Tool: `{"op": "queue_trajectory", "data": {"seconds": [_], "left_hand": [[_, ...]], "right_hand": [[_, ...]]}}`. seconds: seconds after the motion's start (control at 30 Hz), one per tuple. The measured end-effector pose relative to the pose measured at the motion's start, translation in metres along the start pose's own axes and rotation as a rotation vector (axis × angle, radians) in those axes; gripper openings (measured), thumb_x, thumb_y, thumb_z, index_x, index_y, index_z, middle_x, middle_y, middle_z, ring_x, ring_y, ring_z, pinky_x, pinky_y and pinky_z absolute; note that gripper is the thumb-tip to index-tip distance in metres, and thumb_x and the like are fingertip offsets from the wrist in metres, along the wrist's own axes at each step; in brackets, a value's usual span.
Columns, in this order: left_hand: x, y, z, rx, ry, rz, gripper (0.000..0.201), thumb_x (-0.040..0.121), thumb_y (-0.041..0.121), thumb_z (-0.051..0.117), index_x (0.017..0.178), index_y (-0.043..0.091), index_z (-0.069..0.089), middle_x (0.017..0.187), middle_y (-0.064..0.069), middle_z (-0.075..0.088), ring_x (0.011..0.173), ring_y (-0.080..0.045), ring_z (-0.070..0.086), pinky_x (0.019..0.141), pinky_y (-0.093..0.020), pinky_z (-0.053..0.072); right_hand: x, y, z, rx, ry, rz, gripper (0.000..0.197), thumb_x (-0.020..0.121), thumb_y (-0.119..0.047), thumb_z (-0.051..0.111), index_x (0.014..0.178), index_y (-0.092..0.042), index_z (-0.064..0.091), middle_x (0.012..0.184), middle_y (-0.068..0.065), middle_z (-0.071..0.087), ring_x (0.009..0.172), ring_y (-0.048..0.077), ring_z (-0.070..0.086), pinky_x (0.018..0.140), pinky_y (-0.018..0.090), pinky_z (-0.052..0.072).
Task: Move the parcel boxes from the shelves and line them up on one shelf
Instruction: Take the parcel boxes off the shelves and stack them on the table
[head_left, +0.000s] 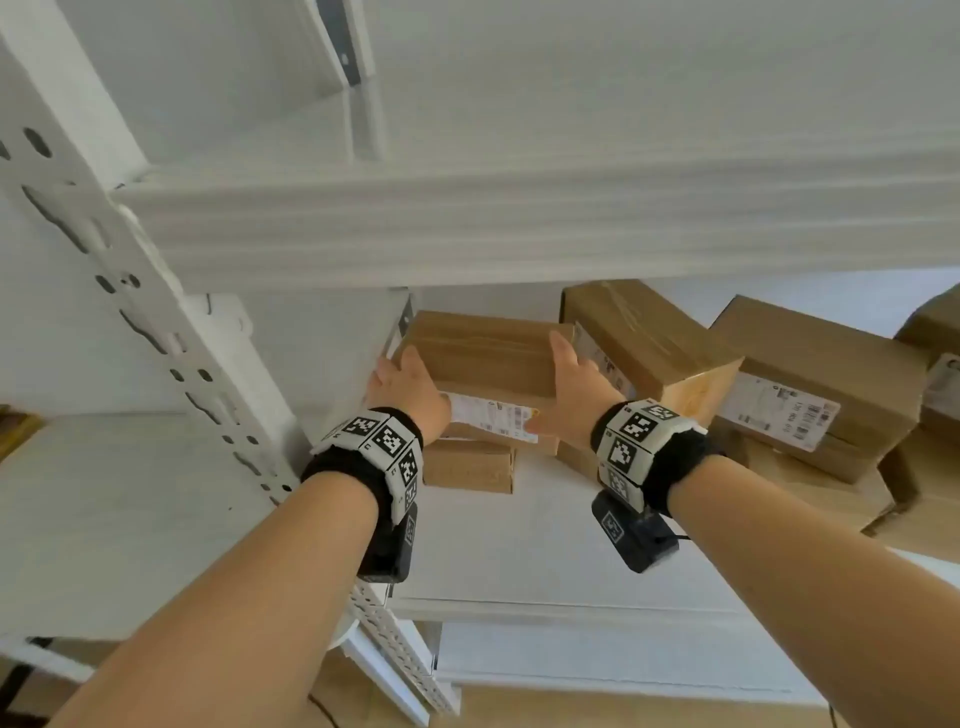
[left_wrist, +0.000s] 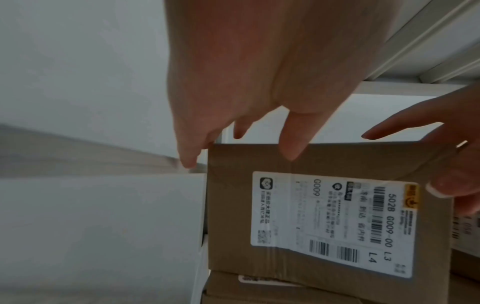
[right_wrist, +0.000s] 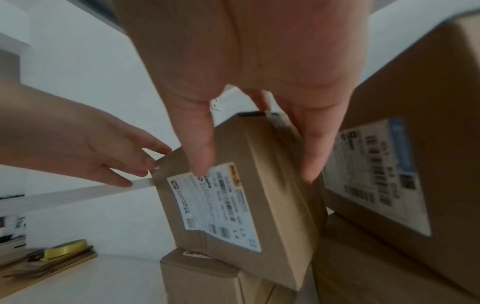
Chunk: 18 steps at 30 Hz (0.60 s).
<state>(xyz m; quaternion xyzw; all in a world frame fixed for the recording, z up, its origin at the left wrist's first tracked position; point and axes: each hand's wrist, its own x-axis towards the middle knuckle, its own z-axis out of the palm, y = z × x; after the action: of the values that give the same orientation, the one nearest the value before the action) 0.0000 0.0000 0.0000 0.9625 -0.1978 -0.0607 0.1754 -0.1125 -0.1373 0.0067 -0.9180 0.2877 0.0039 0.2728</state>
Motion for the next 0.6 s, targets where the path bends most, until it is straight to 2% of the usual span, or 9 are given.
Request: {"op": "queue_trajectory", "data": {"seconds": [0.13, 0.3, 0.4, 0.47, 0.6], "left_hand": [[0.004, 0.000, 0.002, -0.046, -0.005, -0.019, 0.062, 0.090, 0.022, 0.052, 0.142, 0.013, 0.021, 0.140, -0.021, 0.026, 0.124, -0.039, 0.038, 0.103, -0.046, 0.039], [-0.014, 0.001, -0.012, -0.098, 0.012, 0.009, 0.057, 0.091, 0.020, 0.049, 0.141, 0.014, 0.023, 0.134, -0.020, 0.030, 0.114, -0.038, 0.045, 0.096, -0.042, 0.041], [-0.040, 0.001, -0.024, -0.113, 0.047, 0.061, 0.057, 0.093, 0.023, 0.047, 0.144, 0.015, 0.020, 0.133, -0.018, 0.029, 0.116, -0.037, 0.042, 0.096, -0.041, 0.041], [-0.063, -0.002, -0.029, -0.116, 0.069, 0.099, 0.058, 0.094, 0.026, 0.046, 0.145, 0.016, 0.019, 0.134, -0.018, 0.027, 0.117, -0.037, 0.041, 0.097, -0.041, 0.040], [-0.113, -0.007, -0.033, -0.212, 0.090, 0.186, 0.060, 0.095, 0.028, 0.047, 0.146, 0.018, 0.018, 0.136, -0.016, 0.023, 0.101, -0.032, 0.053, 0.094, -0.037, 0.044]], "right_hand": [[0.007, 0.000, 0.009, -0.006, -0.008, -0.005, 0.108, 0.082, -0.026, 0.070, 0.147, -0.022, -0.017, 0.140, 0.025, 0.035, 0.109, 0.030, 0.056, 0.093, 0.038, 0.047], [-0.009, -0.004, 0.010, 0.075, 0.063, -0.011, 0.102, 0.082, -0.025, 0.069, 0.149, -0.021, -0.009, 0.137, 0.021, 0.040, 0.109, 0.028, 0.055, 0.091, 0.035, 0.045], [-0.034, -0.005, 0.006, 0.115, 0.133, -0.031, 0.097, 0.083, -0.028, 0.067, 0.149, -0.022, -0.004, 0.135, 0.019, 0.043, 0.108, 0.028, 0.056, 0.093, 0.038, 0.047], [-0.055, -0.003, 0.002, 0.148, 0.186, -0.049, 0.091, 0.085, -0.031, 0.065, 0.149, -0.022, 0.001, 0.133, 0.017, 0.045, 0.102, 0.027, 0.058, 0.089, 0.037, 0.050], [-0.107, 0.002, -0.004, 0.174, 0.227, -0.049, 0.088, 0.084, -0.036, 0.065, 0.148, -0.020, 0.007, 0.132, 0.016, 0.047, 0.100, 0.025, 0.059, 0.085, 0.036, 0.052]]}}
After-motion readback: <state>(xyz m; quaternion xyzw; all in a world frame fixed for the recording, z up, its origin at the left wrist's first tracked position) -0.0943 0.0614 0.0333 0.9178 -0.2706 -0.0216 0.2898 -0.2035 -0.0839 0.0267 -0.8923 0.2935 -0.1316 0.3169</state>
